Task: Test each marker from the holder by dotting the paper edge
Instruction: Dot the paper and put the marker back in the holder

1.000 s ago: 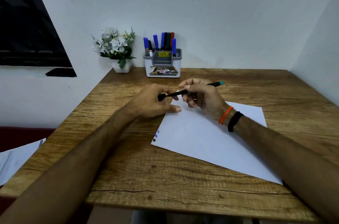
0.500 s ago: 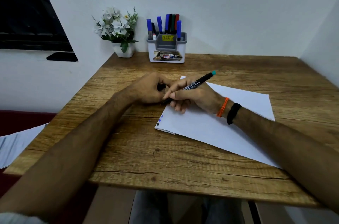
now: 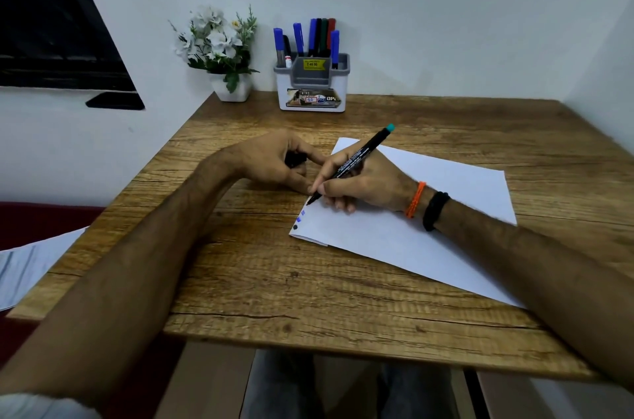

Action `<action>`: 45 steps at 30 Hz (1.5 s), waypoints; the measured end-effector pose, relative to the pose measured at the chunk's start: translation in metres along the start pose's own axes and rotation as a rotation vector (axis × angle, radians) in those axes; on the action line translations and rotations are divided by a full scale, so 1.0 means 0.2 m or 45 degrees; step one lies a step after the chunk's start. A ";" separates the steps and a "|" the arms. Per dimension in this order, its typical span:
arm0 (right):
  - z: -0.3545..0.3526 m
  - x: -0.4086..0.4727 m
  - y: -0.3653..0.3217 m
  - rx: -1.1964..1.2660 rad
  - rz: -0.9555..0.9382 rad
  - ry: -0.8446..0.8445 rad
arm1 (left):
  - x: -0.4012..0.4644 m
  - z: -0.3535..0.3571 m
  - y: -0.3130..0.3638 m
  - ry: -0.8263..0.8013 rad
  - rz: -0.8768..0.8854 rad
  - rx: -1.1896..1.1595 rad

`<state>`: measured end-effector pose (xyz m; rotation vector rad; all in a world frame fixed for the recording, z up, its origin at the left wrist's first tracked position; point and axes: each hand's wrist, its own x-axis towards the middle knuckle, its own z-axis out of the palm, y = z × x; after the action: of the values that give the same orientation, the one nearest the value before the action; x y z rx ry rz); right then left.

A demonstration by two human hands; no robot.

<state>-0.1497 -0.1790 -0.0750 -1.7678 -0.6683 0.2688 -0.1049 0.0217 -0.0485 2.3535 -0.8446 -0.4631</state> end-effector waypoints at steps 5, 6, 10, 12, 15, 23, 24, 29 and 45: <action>0.00 0.00 0.01 -0.009 -0.006 -0.021 | 0.00 0.00 0.01 0.013 -0.025 0.006; 0.00 0.00 0.01 -0.011 -0.007 -0.025 | 0.00 0.00 0.01 0.013 -0.026 0.008; 0.00 0.01 0.01 -0.053 -0.009 -0.050 | -0.01 0.00 0.02 0.004 -0.040 0.005; 0.00 0.01 0.00 -0.066 -0.004 -0.051 | -0.01 0.00 0.02 -0.002 -0.045 0.011; 0.00 0.01 0.01 -0.073 0.016 -0.016 | 0.00 0.00 0.02 0.001 -0.042 0.014; 0.01 0.01 0.00 -0.088 0.012 -0.007 | -0.01 0.00 0.04 0.013 -0.049 0.011; 0.01 0.00 0.00 -0.088 0.010 -0.013 | -0.01 0.00 0.04 0.013 -0.046 0.011; 0.00 0.00 0.00 -0.078 0.005 -0.009 | -0.01 0.00 0.04 0.006 -0.033 0.013; 0.00 0.01 0.00 -0.061 -0.011 -0.021 | -0.01 0.00 0.03 -0.013 -0.017 -0.007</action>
<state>-0.1488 -0.1785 -0.0748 -1.8097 -0.6992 0.2635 -0.1090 0.0196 -0.0449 2.3550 -0.8320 -0.4823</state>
